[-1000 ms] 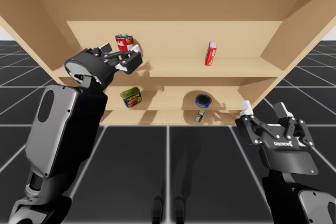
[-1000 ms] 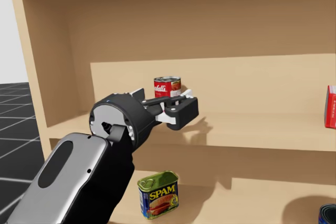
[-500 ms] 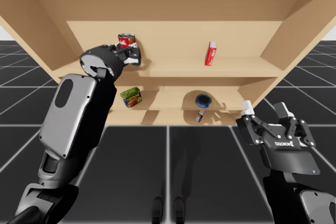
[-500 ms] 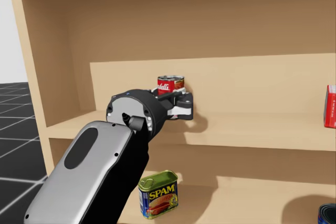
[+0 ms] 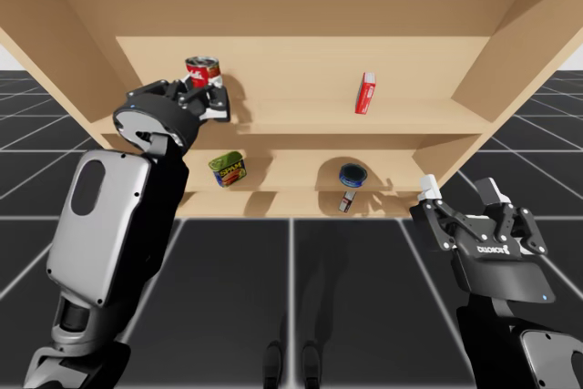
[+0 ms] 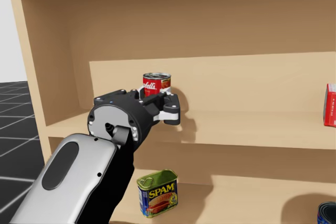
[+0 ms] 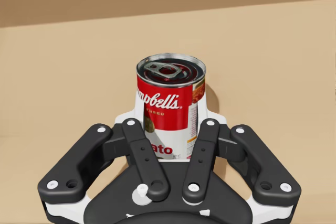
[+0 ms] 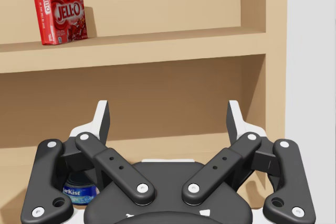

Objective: Find the tomato soup can on the shelf and bring it to me.

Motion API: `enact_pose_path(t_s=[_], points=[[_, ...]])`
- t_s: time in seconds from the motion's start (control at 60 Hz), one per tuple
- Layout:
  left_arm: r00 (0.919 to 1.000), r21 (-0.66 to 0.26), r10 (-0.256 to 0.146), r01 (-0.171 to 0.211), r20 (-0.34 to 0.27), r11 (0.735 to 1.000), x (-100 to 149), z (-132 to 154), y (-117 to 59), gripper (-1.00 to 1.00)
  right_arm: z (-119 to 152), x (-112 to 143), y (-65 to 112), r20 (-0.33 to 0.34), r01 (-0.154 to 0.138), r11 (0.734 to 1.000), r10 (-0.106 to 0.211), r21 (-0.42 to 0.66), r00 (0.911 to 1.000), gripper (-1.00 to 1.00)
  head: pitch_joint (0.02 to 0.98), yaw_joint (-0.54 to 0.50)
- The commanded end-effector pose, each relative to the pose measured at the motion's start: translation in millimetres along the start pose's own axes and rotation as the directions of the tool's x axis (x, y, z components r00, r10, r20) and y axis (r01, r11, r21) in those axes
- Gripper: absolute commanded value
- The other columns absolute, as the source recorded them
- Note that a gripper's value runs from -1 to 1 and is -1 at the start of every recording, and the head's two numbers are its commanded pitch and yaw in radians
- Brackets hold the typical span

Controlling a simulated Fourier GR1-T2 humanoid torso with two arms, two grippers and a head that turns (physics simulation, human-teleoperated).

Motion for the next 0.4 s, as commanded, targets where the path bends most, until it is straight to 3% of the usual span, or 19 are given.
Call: enact_pose_path(t_s=[0.017,0.167,0.35,0.4], points=[[0.9984,-0.074,-0.041,0.044,0.038,0.996,25.1,25.0,-1.3,0.96,0.4,0.1,-0.4,0.000,0.000,1.000,0.000,-0.002,1.0000,-1.00,0.258,0.24],[0.9965,-0.072,-0.066,0.070,0.051,0.995,25.8,56.4,6.8,0.95,0.7,0.6,-0.8,0.002,0.001,1.000,-0.001,-0.004,1.0000,-1.00,0.260,0.24],[0.9862,-0.045,-0.143,0.147,0.084,0.988,13.9,109.2,18.6,0.97,0.9,0.8,-0.8,0.003,-0.001,1.000,0.001,-0.005,1.0000,-1.00,0.263,0.24],[0.9852,-0.046,-0.148,0.153,0.086,0.987,13.0,115.0,20.0,0.96,0.9,0.9,-0.8,0.003,-0.001,1.000,0.001,-0.005,1.0000,-1.00,0.263,0.24]])
